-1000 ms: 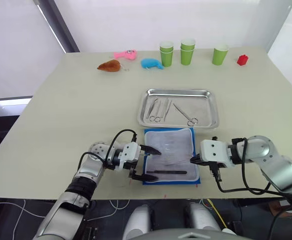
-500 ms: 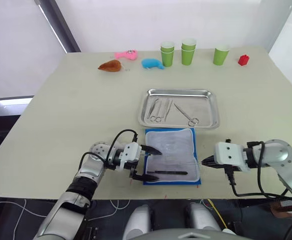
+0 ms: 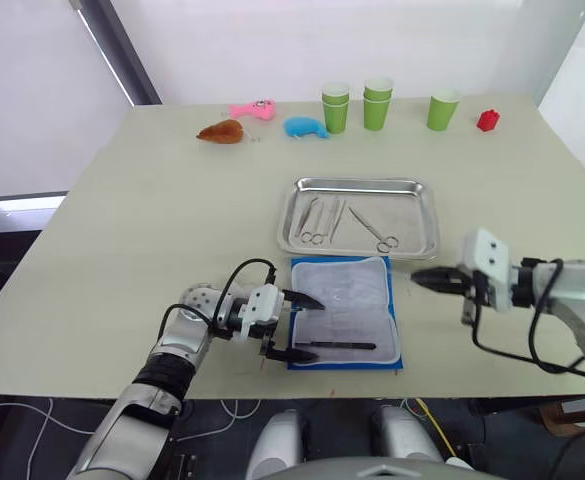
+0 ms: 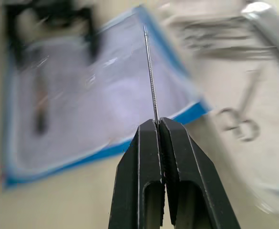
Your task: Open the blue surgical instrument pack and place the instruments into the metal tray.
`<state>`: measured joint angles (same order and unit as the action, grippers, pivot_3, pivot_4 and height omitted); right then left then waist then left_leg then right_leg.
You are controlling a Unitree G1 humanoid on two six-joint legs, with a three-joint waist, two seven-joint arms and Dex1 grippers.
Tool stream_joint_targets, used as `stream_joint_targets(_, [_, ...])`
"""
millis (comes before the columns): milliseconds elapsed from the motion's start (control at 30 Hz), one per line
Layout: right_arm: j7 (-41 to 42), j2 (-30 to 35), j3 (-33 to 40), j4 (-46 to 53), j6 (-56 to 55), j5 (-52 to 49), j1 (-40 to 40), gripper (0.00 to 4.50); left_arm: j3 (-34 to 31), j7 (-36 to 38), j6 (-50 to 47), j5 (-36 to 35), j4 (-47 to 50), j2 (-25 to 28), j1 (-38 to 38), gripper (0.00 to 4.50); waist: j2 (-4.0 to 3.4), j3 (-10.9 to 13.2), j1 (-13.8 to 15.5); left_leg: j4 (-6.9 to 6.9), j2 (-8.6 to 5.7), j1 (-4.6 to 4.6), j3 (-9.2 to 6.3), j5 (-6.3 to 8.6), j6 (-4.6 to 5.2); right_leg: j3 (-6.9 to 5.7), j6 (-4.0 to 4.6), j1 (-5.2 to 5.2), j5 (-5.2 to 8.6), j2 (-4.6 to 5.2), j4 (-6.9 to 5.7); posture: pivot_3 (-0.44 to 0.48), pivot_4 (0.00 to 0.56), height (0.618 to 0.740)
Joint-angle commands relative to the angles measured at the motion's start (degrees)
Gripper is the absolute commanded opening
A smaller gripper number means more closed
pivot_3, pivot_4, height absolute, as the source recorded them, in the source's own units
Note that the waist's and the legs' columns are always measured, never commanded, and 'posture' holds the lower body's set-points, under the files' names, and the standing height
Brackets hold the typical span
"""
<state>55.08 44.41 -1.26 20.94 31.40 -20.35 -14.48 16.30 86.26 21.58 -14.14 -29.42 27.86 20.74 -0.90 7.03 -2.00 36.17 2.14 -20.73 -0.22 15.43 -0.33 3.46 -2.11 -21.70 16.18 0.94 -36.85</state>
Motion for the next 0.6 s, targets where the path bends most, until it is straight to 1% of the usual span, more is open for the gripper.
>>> stream_joint_targets(33, [-8.89, -5.57, 1.78, -2.07, 7.15, -1.35, -5.59, 0.03, 4.78, -1.35, -3.0, 6.93, -7.46, -0.44, -4.67, 4.5, -0.02, -0.01, 0.03, -0.02, 0.0, -0.01, -0.02, 0.0, 0.0, -0.02, 0.0, 0.01, 0.0, -0.01, 0.0, 0.0, 0.15, 0.74])
stream_joint_targets(133, [-15.23, -10.03, 1.1, -5.95, 10.59, 0.71, -9.69, 0.03, 4.68, -1.39, -2.88, 6.99, -7.55, -0.35, -4.76, 4.5, -0.07, -0.03, 0.08, -0.05, 0.0, -0.03, -0.06, -0.01, 0.01, -0.04, 0.0, 0.0, 0.0, -0.04, 0.0, 0.0, 0.15, 0.74])
stream_joint_targets(333, [-24.41, -15.74, -1.65, -14.51, 13.22, 6.2, -14.8, 0.03, 4.59, -1.48, -2.7, 7.12, -7.9, -0.32, -4.68, 4.5, -0.15, -0.07, 0.05, -0.06, 0.0, -0.03, -0.05, -0.01, 0.06, -0.03, 0.01, 0.01, 0.0, -0.04, 0.0, 0.0, 0.15, 0.74])
stream_joint_targets(433, [-27.07, -18.38, -1.97, -19.57, 12.26, 7.9, -16.83, 0.03, 4.56, -1.54, -2.6, 7.12, -7.99, -0.33, -4.66, 4.5, -0.18, -0.08, 0.0, -0.06, 0.0, -0.05, -0.04, -0.04, 0.11, -0.02, 0.01, 0.0, -0.01, -0.04, 0.0, 0.0, 0.15, 0.74])
stream_joint_targets(600, [-29.11, -21.32, -3.39, -25.6, 10.36, 10.17, -19.66, 0.03, 4.36, -1.64, -2.23, 7.16, -8.35, -0.11, -4.89, 4.5, -0.24, -0.09, -0.03, -0.06, -0.02, -0.07, -0.03, -0.04, 0.17, -0.01, 0.01, 0.01, -0.01, -0.07, 0.0, 0.0, 0.15, 0.74])
